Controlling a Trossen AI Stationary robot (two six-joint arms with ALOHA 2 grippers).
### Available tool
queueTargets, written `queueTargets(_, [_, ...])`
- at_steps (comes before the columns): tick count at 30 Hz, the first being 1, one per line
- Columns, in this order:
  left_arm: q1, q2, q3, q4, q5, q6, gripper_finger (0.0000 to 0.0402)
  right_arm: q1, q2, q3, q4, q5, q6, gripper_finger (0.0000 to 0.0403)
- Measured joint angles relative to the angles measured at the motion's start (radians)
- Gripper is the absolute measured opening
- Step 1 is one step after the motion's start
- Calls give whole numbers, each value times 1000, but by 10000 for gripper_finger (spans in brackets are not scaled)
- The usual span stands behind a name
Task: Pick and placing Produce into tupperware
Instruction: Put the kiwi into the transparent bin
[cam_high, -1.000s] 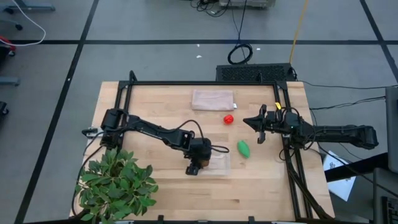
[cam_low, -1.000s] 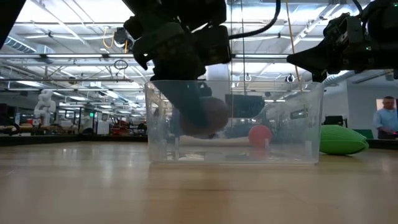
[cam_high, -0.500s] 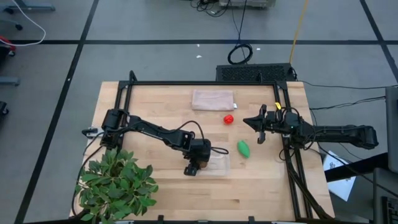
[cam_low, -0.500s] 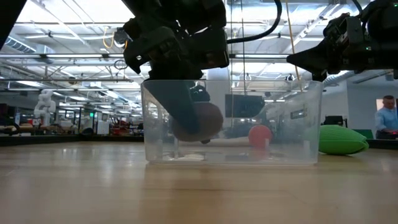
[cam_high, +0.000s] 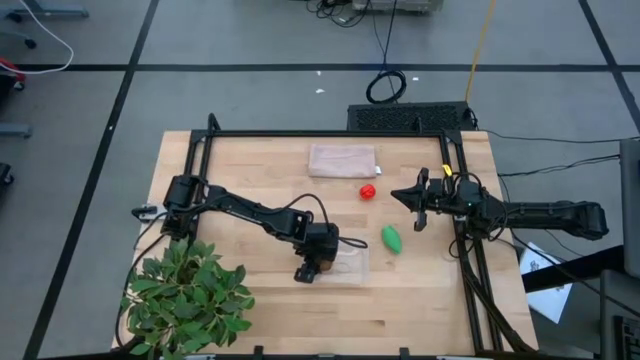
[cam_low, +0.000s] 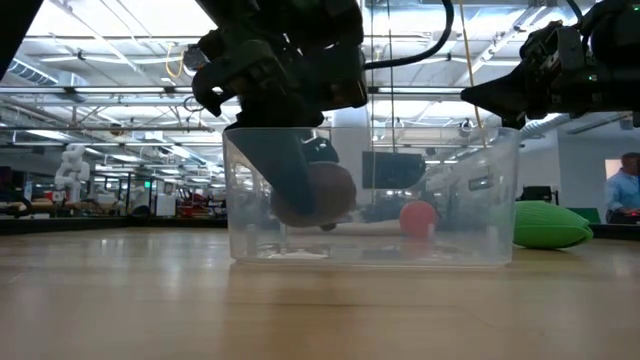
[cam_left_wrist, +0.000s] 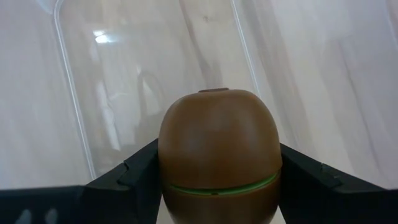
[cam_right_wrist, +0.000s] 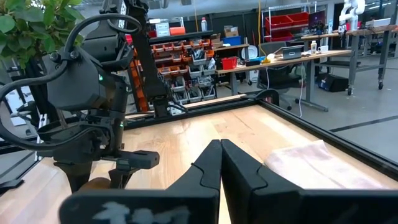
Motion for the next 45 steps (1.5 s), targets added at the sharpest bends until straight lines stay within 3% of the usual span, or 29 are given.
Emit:
queueTargets(7, [1,0,14,-64,-5,77,241,0,0,0,0,0,0,0])
queueTargets(15, [2,0,171,-291,-90,216,241,0,0,0,1,0,0,0])
queueTargets(31, [47,0,219,-348,-69,294,241,0,0,0,1,0,-7,0])
queueTargets(45, [15,98,220,-331,-98,340,241,0,0,0,1,0,-8,0])
